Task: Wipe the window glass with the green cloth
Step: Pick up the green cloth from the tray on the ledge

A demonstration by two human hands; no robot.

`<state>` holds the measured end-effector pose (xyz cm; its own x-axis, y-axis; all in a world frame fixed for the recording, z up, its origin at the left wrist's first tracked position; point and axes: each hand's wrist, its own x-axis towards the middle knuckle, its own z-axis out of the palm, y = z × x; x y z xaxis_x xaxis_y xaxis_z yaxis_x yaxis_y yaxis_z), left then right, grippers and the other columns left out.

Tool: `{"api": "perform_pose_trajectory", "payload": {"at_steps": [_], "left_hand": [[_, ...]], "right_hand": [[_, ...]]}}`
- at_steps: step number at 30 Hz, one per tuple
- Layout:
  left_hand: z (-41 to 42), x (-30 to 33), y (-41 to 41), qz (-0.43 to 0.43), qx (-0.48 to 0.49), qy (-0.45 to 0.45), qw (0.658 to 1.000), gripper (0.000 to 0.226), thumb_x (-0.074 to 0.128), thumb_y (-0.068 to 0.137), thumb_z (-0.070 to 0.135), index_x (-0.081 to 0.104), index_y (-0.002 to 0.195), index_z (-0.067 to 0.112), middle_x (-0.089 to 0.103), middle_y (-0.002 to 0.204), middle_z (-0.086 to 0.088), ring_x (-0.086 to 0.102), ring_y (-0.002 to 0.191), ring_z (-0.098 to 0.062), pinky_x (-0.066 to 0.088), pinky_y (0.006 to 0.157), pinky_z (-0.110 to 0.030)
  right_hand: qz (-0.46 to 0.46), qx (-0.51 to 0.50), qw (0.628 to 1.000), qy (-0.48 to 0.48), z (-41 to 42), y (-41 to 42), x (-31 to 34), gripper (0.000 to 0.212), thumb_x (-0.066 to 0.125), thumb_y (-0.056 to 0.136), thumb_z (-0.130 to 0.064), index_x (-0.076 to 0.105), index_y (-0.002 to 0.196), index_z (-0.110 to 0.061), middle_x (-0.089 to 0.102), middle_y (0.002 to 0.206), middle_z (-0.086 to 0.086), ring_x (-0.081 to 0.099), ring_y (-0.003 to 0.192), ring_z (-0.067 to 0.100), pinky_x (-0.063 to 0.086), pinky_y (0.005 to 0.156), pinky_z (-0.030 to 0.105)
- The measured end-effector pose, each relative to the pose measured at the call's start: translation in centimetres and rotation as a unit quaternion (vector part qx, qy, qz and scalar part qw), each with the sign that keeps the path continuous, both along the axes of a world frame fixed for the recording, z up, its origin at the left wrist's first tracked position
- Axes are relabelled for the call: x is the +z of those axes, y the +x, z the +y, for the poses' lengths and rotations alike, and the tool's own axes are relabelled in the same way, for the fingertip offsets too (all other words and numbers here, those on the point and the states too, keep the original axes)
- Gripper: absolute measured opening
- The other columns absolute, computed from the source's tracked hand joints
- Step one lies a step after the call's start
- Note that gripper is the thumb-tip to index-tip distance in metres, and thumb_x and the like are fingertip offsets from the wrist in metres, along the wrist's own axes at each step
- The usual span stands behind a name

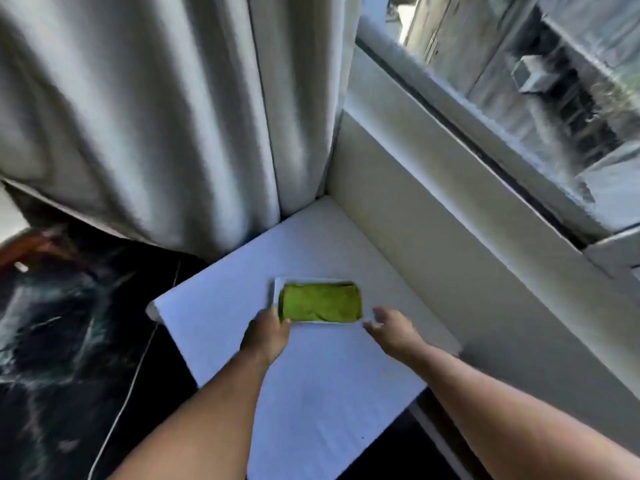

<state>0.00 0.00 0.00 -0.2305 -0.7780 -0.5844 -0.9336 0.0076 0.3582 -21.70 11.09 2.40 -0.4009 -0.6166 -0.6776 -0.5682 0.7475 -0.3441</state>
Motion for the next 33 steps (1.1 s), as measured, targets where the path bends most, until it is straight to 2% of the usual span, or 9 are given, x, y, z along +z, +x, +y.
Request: {"api": "perform_pose_trajectory", "payload": {"at_steps": [3,7,11,15,18,22,26,30,33], "left_hand": [[-2.4,-7.1,-1.0,0.057,0.071,0.034,0.995,0.026,0.055,0.097,0.017,0.059,0.114,-0.002,0.067,0.117,-0.028,0.063,0.111,-0.041,0.050,0.087,-0.042],[-5.0,-12.4,-3.5,0.066,0.125,0.035,0.989,0.030,0.061,0.092,0.022,0.059,0.113,0.000,0.070,0.110,-0.026,0.066,0.105,-0.040,0.051,0.082,-0.037],[-5.9,-14.9,-4.9,0.017,0.143,0.039,0.989,0.027,0.071,0.085,0.033,0.060,0.086,0.009,0.074,0.102,-0.019,0.070,0.100,-0.035,0.046,0.070,-0.030],[-4.9,-16.0,-4.7,-0.005,0.155,0.023,0.988,0.025,0.073,0.081,0.027,0.063,0.091,0.006,0.073,0.096,-0.017,0.070,0.097,-0.036,0.047,0.068,-0.032],[-5.0,-14.7,-4.1,0.065,0.188,0.085,0.976,0.020,0.074,0.079,0.023,0.066,0.082,0.006,0.069,0.081,-0.011,0.072,0.092,-0.035,0.049,0.066,-0.032],[-5.1,-8.1,-3.9,0.255,0.217,0.186,0.924,0.016,0.073,0.086,0.012,0.072,0.102,0.014,0.077,0.100,-0.009,0.072,0.099,-0.029,0.056,0.085,-0.035],[-5.2,1.7,-6.2,0.374,0.177,0.269,0.870,0.031,0.068,0.090,0.005,0.066,0.119,0.014,0.074,0.113,-0.005,0.072,0.098,-0.018,0.060,0.082,-0.029],[-3.3,16.3,-13.0,0.478,0.062,0.283,0.829,0.031,0.072,0.078,0.001,0.070,0.104,0.016,0.078,0.097,-0.001,0.075,0.082,-0.013,0.064,0.072,-0.028],[1.2,28.0,-19.1,0.531,-0.057,0.253,0.807,0.019,0.070,0.077,0.014,0.080,0.092,0.020,0.079,0.092,0.000,0.075,0.081,-0.012,0.063,0.072,-0.026]], "right_hand": [[-0.025,-0.031,0.999,-0.027,-3.9,0.4,-7.4,0.018,0.062,0.098,-0.025,0.067,0.113,-0.017,0.065,0.117,0.014,0.062,0.114,0.028,0.043,0.084,0.031],[0.009,-0.076,0.997,-0.013,-7.6,0.0,-14.2,0.038,0.065,0.094,-0.023,0.061,0.128,-0.005,0.066,0.129,0.017,0.063,0.118,0.033,0.047,0.090,0.031],[0.066,-0.134,0.989,0.013,-9.1,0.9,-18.0,0.042,0.072,0.084,-0.024,0.059,0.119,-0.005,0.067,0.121,0.018,0.066,0.109,0.036,0.043,0.075,0.029],[0.070,-0.119,0.989,0.049,-9.2,1.5,-19.7,0.039,0.076,0.078,-0.024,0.063,0.111,-0.008,0.071,0.115,0.014,0.069,0.107,0.034,0.049,0.076,0.032],[0.008,-0.092,0.993,0.068,-8.9,-0.1,-18.2,0.024,0.079,0.077,-0.028,0.068,0.092,-0.013,0.072,0.100,0.011,0.071,0.100,0.030,0.047,0.071,0.029],[-0.191,-0.204,0.956,-0.092,-6.1,-3.4,-12.1,0.018,0.082,0.078,-0.018,0.072,0.093,-0.016,0.074,0.094,0.011,0.069,0.085,0.021,0.058,0.075,0.034],[-0.329,-0.292,0.873,-0.210,-2.9,-6.0,-2.5,0.060,0.083,0.077,-0.006,0.054,0.129,0.000,0.068,0.127,0.025,0.069,0.105,0.029,0.055,0.099,0.054],[-0.327,-0.310,0.833,-0.323,3.2,-9.9,13.4,0.054,0.082,0.068,-0.035,0.069,0.119,-0.019,0.075,0.121,0.011,0.073,0.108,0.023,0.060,0.092,0.040],[-0.243,-0.310,0.822,-0.411,11.5,-13.1,26.4,0.037,0.082,0.063,-0.032,0.078,0.100,-0.028,0.081,0.103,0.005,0.076,0.090,0.017,0.064,0.072,0.031]]}}
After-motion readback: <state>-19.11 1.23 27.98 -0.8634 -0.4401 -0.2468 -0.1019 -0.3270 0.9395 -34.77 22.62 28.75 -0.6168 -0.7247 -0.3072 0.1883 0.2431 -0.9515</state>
